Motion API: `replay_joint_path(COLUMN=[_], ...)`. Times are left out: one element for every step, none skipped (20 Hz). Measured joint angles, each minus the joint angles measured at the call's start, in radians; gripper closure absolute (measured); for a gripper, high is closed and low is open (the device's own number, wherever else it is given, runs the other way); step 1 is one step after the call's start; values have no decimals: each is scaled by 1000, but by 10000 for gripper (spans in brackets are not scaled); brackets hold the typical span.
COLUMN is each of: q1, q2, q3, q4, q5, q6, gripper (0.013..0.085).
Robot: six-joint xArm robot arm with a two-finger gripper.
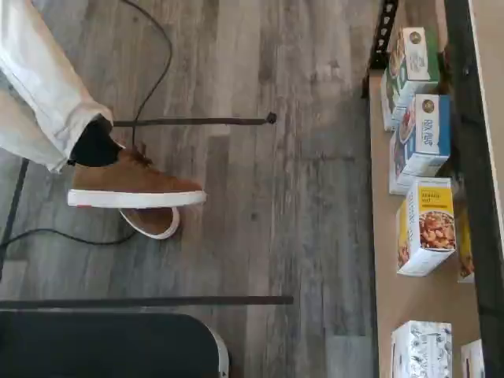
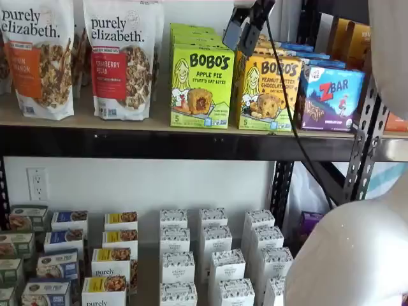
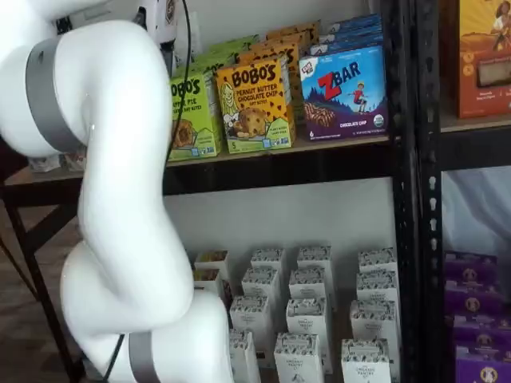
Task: Pick the green box on the top shelf, the fourth from the left
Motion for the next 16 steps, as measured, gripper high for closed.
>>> replay_joint_path(q1=[1,4,3,1,0,-1,-3,-4,-5,-3,-2,-1,1,3,3,4], q2=[-2,-6,-5,-4,-4,-4,-5,-6,-10,-21,-30,-40,-49,-54,-59,-66], q3=[1,4,3,1,1,1,2,5,12,29,44,59,73,83,93,107], q4=[-4,-17,-20,-21,-21,-21,-20,-20,-21,-22,-22,-22,-23,-24,-24,-25], q5=[-4,-14,-15,-15,-15,-17,-19,-24,-35,-60,-83,-107,-129,-146,-161,-184], q6=[0,-1,-2,-4,-5,-7,-8,-10,-12,-14,-15,-16,-17,-18,-19,-21], gripper=[130,130,130,130,130,130,130,130,130,130,130,130,130,130,130,130])
